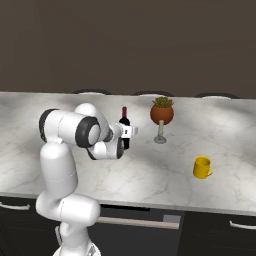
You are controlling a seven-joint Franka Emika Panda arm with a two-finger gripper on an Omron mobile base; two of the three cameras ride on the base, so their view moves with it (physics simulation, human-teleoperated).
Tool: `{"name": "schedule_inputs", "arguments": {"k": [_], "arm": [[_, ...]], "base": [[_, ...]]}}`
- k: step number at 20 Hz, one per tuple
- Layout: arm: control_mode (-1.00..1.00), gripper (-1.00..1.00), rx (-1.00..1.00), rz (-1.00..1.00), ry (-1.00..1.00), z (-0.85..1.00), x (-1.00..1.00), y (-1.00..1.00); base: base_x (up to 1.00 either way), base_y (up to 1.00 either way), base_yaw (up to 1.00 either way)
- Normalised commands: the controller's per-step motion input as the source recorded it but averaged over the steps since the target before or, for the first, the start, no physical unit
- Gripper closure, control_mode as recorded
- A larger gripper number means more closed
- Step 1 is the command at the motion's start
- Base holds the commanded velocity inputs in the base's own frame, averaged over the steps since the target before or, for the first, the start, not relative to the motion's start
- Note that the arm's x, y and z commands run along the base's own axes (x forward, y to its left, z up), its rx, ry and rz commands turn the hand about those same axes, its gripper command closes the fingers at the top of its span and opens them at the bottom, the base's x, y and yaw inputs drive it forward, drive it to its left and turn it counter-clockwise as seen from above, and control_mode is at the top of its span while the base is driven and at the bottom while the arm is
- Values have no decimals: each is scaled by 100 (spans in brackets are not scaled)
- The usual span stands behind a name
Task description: Open the cabinet directly in front. Then move the wine and the mug to the dining counter with the candle on it.
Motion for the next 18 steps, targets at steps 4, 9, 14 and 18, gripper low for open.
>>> {"name": "schedule_inputs", "arguments": {"k": [4, 9, 14, 18], "arm": [[-100, 100, 0, 0, 0, -14, 0, 0], [-100, 100, 0, 0, 0, -20, 0, 0], [-100, -100, 0, 0, 0, -10, 0, 0], [-100, -100, 0, 0, 0, 0, 0, 0]], "base": [[0, 0, 0], [0, 0, 0], [0, 0, 0], [0, 0, 0]]}}
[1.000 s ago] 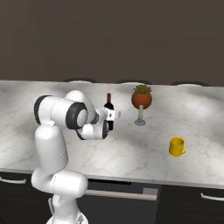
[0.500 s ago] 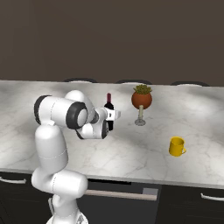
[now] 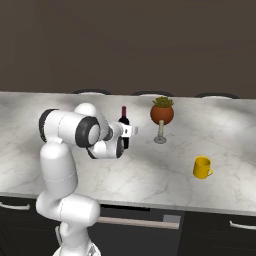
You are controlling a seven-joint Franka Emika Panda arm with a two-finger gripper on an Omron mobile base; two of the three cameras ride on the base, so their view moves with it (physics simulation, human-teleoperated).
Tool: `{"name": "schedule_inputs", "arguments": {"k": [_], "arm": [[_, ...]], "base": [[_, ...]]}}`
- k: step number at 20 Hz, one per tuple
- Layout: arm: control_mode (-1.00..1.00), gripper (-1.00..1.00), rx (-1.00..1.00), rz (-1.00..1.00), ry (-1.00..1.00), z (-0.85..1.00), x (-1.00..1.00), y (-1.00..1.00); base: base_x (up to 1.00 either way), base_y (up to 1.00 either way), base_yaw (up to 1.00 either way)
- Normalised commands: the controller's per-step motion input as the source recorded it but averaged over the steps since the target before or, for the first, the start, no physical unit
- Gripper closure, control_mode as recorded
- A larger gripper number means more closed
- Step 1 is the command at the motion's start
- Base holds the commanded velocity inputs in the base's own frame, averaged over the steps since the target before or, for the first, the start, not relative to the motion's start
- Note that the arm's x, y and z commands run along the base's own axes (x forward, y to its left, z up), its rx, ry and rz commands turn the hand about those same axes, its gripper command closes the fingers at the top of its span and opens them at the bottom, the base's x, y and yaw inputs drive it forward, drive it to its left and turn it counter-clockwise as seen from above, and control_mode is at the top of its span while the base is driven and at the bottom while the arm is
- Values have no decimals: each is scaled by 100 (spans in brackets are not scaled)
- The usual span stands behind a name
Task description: Open the cabinet directly in front. Then move the wine and the mug to the dining counter with the candle on it.
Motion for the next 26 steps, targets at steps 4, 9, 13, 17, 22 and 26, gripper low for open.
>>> {"name": "schedule_inputs", "arguments": {"k": [4, 9, 13, 17, 22, 26], "arm": [[-100, -100, 0, 0, 0, 0, 0, 0], [-100, -100, 0, 0, 0, 22, -4, 0], [-100, -100, 1, -1, 0, 95, -25, 0], [-100, -100, 0, 0, 0, 100, -32, 0], [-100, -100, 1, 0, 0, 100, -56, 0], [-100, -100, 4, 0, 8, 100, -89, 0]], "base": [[0, 0, 0], [0, 0, 0], [0, 0, 0], [0, 0, 0], [0, 0, 0], [0, 0, 0]]}}
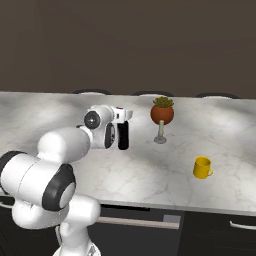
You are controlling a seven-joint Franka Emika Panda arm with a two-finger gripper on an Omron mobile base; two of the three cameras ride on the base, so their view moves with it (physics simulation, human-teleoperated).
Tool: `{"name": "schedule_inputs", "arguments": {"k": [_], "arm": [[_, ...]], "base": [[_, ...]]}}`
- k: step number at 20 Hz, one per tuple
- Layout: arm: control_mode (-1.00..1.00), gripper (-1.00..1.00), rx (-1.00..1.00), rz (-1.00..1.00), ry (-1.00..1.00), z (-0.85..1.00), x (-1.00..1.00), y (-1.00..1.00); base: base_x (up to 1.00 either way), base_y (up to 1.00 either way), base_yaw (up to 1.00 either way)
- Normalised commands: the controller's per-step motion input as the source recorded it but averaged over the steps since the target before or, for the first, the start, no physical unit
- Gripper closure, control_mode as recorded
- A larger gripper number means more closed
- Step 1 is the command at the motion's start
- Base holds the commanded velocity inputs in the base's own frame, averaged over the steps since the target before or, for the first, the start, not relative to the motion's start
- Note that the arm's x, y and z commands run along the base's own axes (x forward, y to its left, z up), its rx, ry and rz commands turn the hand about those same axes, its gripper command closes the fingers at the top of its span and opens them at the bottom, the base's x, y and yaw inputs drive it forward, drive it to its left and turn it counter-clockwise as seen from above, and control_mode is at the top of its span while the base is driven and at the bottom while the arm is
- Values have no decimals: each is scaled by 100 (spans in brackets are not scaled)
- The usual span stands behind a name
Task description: Open the cabinet directly in front. Then move the wine and the mug to the dining counter with the candle on it.
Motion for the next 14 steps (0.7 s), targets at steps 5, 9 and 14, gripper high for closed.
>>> {"name": "schedule_inputs", "arguments": {"k": [5, 9, 14], "arm": [[-100, -100, 5, 0, 23, 100, -100, -1], [-100, -100, 1, 0, -13, 15, -100, -5], [-100, -100, 8, -9, -13, -7, -98, -37]], "base": [[0, 0, 0], [0, 0, 0], [0, 0, 0]]}}
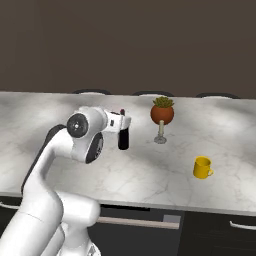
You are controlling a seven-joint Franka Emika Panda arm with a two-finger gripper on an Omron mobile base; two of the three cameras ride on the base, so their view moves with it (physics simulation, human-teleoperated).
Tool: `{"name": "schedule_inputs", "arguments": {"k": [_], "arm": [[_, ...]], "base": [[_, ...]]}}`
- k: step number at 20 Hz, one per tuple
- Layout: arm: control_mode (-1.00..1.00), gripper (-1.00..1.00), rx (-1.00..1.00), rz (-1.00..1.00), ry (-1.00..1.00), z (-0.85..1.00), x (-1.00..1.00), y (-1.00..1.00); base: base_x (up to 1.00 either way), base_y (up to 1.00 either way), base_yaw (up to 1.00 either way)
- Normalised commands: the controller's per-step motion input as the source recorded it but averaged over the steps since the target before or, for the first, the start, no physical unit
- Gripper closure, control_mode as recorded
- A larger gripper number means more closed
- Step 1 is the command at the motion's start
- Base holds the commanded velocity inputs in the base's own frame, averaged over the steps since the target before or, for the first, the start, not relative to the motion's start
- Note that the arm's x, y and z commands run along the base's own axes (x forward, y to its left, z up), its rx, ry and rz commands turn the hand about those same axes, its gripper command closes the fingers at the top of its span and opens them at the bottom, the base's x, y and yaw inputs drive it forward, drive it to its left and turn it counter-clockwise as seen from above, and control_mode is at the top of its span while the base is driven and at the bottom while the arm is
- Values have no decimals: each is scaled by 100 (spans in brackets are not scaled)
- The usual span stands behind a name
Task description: Open the cabinet directly in front. Then move the wine and the mug to the dining counter with the candle on it.
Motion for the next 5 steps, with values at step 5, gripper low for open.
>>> {"name": "schedule_inputs", "arguments": {"k": [5], "arm": [[-100, -100, 6, 11, -33, -10, -100, -15]], "base": [[0, 0, 0]]}}
